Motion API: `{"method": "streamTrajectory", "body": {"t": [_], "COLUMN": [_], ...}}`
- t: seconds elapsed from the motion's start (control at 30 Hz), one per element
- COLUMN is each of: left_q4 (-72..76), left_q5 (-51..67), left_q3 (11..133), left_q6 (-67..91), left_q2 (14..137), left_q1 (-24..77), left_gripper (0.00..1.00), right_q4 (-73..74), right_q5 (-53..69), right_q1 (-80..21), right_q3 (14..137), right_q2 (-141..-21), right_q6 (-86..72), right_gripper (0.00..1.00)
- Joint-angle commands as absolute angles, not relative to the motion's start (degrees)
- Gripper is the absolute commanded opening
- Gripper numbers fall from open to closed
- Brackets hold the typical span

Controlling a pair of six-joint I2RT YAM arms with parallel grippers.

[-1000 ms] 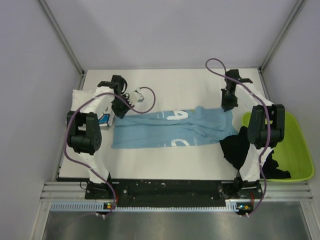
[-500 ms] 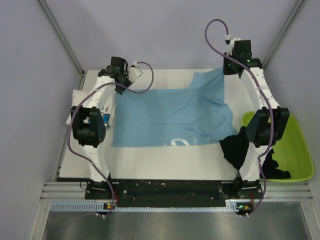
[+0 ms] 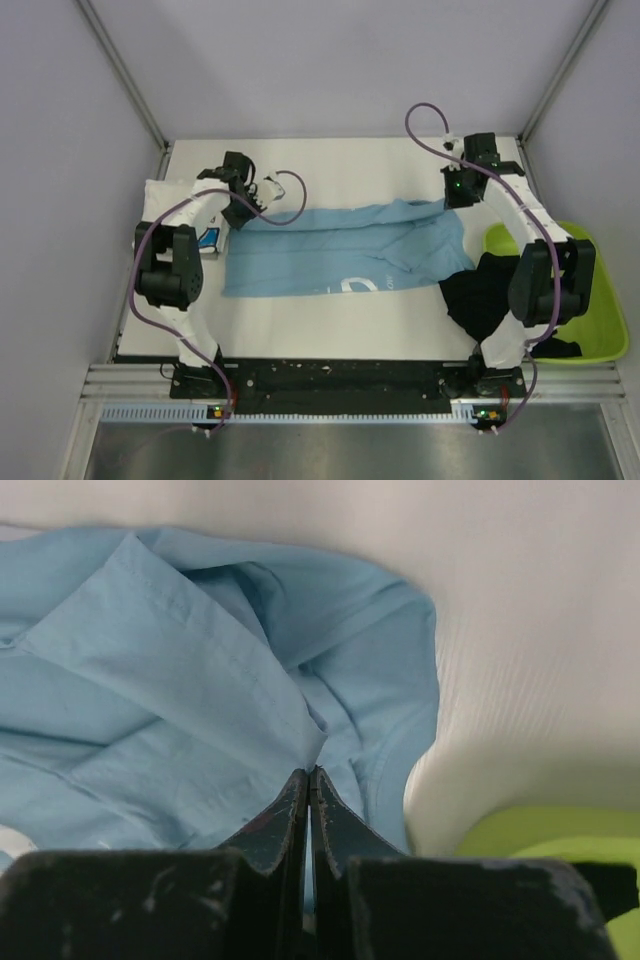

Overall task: Fold and stack the t-shirts
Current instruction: Fold the other side of the tshirt into a rectangle

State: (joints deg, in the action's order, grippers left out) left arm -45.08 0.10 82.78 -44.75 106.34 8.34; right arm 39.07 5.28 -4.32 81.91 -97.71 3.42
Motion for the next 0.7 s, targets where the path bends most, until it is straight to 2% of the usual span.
{"method": "streamTrajectory", "body": {"t": [0.0,0.33,0.67], "left_q4": [-48.07,-54.75,-59.23], "left_q5": [2.63,6.85,5.8], "left_q3": [79.46,79.9,77.96], "left_q6": [-45.44,-46.05,-49.22], "left_q2": [103.36,101.52,104.5], "left_q1": [8.17,8.26,8.26], "left_gripper": [0.0,0.0,0.0], "right_q4": [40.95,47.63,48.07], "right_q5": [4.4,-2.46,3.16], "right_q1": [-4.04,-3.96,-4.22], "right_q3": [78.58,76.38,70.67], "right_q2": [-91.06,-88.33,-92.46], "right_q6": [-1.21,-3.96,-8.52], "right_gripper": [0.0,0.0,0.0]}}
